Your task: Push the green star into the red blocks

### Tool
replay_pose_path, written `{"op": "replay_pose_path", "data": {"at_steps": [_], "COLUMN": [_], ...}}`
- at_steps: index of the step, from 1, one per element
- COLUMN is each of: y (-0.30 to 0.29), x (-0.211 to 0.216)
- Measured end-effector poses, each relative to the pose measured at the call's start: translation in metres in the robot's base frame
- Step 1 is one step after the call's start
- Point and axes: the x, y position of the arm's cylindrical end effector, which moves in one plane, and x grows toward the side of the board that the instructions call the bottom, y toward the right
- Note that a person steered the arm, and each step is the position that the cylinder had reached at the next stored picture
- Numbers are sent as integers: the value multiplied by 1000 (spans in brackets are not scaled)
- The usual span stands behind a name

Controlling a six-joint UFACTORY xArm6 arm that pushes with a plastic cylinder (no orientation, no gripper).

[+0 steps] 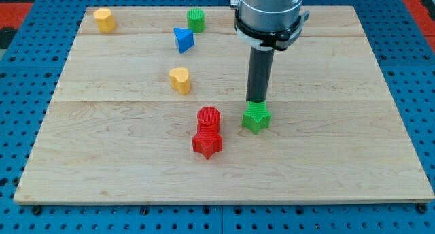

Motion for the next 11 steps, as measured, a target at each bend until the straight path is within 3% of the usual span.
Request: {"op": "replay_pose_path", "data": {"at_steps": [1,2,3,5,7,9,10,11], "y": [21,84,45,23,34,52,24,-29], "x": [-7,23,84,36,54,13,11,53]}}
